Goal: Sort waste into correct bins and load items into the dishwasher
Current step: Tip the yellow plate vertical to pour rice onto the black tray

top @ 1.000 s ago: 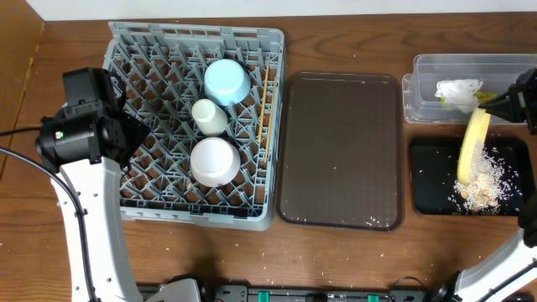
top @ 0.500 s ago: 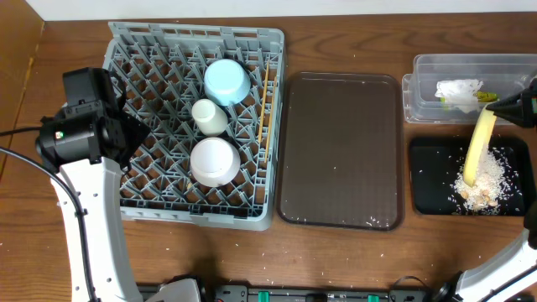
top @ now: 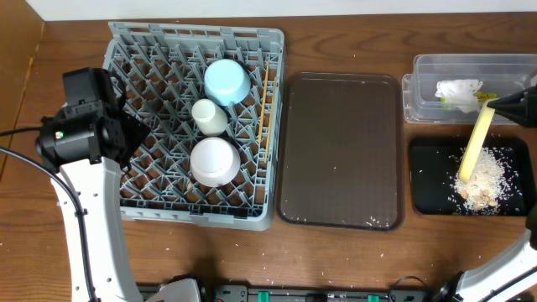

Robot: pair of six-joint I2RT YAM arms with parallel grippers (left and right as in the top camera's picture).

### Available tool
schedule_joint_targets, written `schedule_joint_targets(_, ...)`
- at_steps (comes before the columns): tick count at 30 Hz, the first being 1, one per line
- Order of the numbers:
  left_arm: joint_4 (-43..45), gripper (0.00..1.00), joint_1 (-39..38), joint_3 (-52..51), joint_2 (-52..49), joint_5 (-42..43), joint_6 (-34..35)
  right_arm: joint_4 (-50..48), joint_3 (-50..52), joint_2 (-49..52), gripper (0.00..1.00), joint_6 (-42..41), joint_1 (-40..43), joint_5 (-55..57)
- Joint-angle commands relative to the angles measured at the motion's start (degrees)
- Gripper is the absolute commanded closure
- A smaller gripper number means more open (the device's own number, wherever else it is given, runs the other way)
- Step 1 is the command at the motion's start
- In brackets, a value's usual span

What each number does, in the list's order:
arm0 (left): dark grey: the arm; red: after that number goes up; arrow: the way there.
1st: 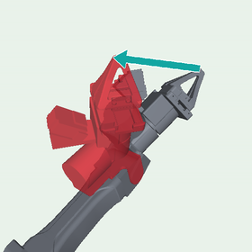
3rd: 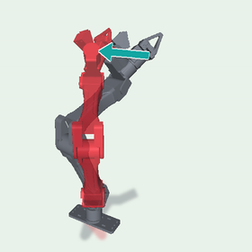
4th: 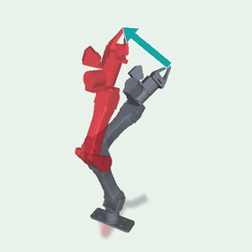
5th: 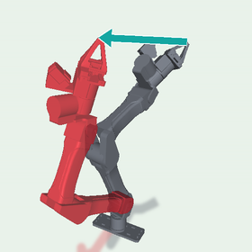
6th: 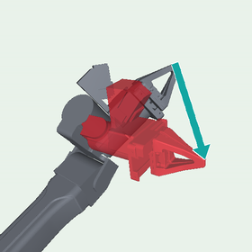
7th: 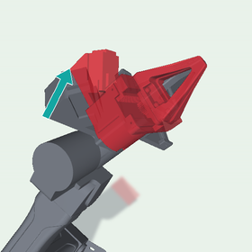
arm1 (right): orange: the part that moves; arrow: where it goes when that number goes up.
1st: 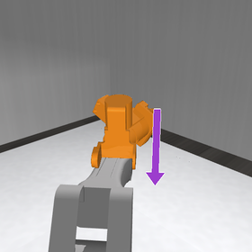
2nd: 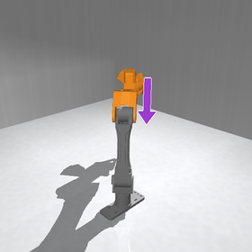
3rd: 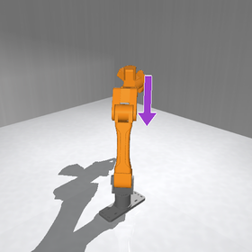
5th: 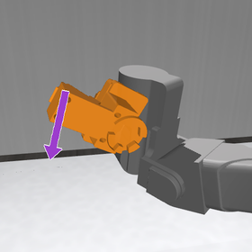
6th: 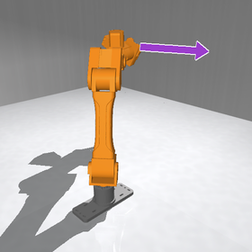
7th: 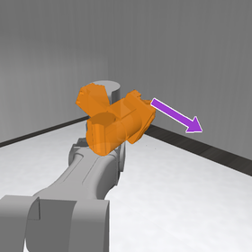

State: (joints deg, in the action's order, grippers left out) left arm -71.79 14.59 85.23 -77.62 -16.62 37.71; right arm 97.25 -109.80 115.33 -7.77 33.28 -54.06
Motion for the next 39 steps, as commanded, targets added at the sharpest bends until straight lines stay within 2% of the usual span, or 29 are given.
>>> schedule_joint_targets(1,-0.17,0.02,0.28,0.96,0.15,-0.15,0.74,0.07,-0.37,-1.84,0.99,1.18,1.86,-2.14)
schedule_joint_targets(10,-0.17,0.02,0.28,0.96,0.15,-0.15,0.74,-0.46,5.09,-1.81,0.99,-0.15,5.31,-3.69)
schedule_joint_targets(17,-0.17,0.02,0.28,0.96,0.15,-0.15,0.74,-2.05,11.06,-1.81,0.99,3.08,8.15,-11.8)
schedule_joint_targets(29,-0.2,0.02,0.28,0.96,0.15,-0.15,0.74,-4.26,11.41,-1.81,0.99,1.62,11.65,-13.73)
schedule_joint_targets(32,-0.17,0.02,0.28,0.96,0.15,-0.15,0.74,-0.17,11.41,-1.81,0.99,4.31,13.0,-13.97)
schedule_joint_targets(39,-0.17,0.02,0.28,0.96,0.15,-0.15,0.74,-1.57,11.41,-1.81,0.99,5.55,15.34,-13.53)
